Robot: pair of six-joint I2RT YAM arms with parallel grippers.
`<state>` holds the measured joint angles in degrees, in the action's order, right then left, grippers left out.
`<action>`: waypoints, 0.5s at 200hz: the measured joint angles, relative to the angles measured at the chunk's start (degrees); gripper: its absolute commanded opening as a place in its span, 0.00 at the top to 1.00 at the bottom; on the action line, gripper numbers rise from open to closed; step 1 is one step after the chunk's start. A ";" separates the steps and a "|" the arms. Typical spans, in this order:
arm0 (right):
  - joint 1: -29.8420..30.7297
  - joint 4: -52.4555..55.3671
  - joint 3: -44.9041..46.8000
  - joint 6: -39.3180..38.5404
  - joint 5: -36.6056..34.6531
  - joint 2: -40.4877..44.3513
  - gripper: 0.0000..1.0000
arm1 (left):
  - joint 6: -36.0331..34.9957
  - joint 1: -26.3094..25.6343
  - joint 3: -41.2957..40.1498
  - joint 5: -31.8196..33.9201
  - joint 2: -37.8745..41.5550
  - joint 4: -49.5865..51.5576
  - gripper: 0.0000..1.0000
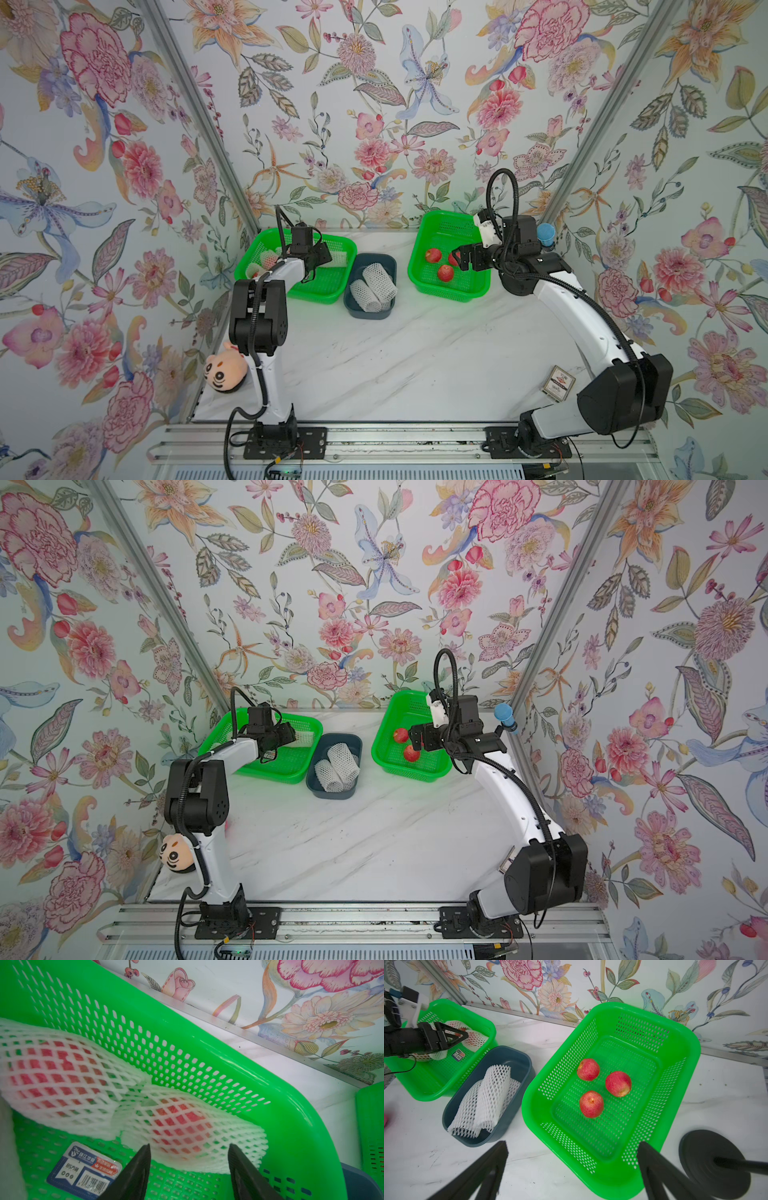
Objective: Remove foam nets from apples
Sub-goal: Pick up the apple from the basket.
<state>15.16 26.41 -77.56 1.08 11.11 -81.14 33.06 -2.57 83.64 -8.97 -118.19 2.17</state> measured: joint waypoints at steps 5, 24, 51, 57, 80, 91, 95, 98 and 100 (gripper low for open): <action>0.00 -0.04 0.98 0.02 0.07 1.57 0.01 | 0.17 0.00 0.35 0.00 -0.42 0.02 0.41; 0.22 -0.02 4.15 0.35 0.55 6.64 0.01 | 0.61 0.00 1.70 0.22 -2.03 -0.15 0.45; 0.59 0.07 6.78 0.72 1.14 11.34 0.01 | 0.96 0.00 2.08 0.59 -3.06 -0.57 0.57; 0.59 0.11 7.15 0.83 1.25 12.04 0.01 | 1.14 0.00 2.08 0.76 -3.13 -0.55 0.60; 0.59 0.70 7.93 0.90 1.53 13.57 0.01 | 1.42 0.00 2.08 1.36 -3.23 -0.59 0.73; 0.59 1.07 7.96 1.09 1.81 13.75 0.01 | 1.38 -0.02 2.08 1.70 -3.23 -0.79 0.80; 0.59 1.11 7.96 1.11 2.01 13.77 0.01 | 1.84 -0.02 2.08 1.84 -3.23 -0.90 0.82; 0.63 1.11 7.96 1.14 2.14 13.77 0.01 | 1.40 -0.02 2.08 1.86 -3.23 -0.92 0.84; 0.63 1.11 7.96 1.16 2.21 13.77 0.01 | 1.60 -0.02 2.08 1.92 -3.23 -0.94 0.84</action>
<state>15.79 27.53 -69.60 2.24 13.32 -67.37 34.65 -2.59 85.71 -7.05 -121.43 1.23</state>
